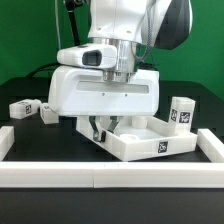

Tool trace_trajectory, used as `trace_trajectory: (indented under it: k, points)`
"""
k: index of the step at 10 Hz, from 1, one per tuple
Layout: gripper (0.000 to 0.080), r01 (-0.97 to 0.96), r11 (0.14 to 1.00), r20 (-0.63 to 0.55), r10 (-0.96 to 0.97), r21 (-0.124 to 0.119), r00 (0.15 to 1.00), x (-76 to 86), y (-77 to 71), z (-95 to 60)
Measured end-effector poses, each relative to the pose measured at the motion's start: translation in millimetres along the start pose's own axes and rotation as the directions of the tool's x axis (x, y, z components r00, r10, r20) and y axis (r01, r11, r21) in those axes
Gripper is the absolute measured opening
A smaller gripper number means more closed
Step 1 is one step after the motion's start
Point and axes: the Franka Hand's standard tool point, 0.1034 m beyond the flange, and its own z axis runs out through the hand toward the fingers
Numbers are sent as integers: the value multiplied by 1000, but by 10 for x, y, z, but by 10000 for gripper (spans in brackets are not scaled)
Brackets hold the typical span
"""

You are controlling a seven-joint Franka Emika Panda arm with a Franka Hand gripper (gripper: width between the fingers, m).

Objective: Assemble square table

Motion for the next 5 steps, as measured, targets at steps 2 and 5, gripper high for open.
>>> trace_trajectory:
  k: [2,5]
  points:
    - [68,204,978,-7,-204,-30,979,157,17,-24]
    - [70,369,928,-8,-370,-61,929,175,89,-52]
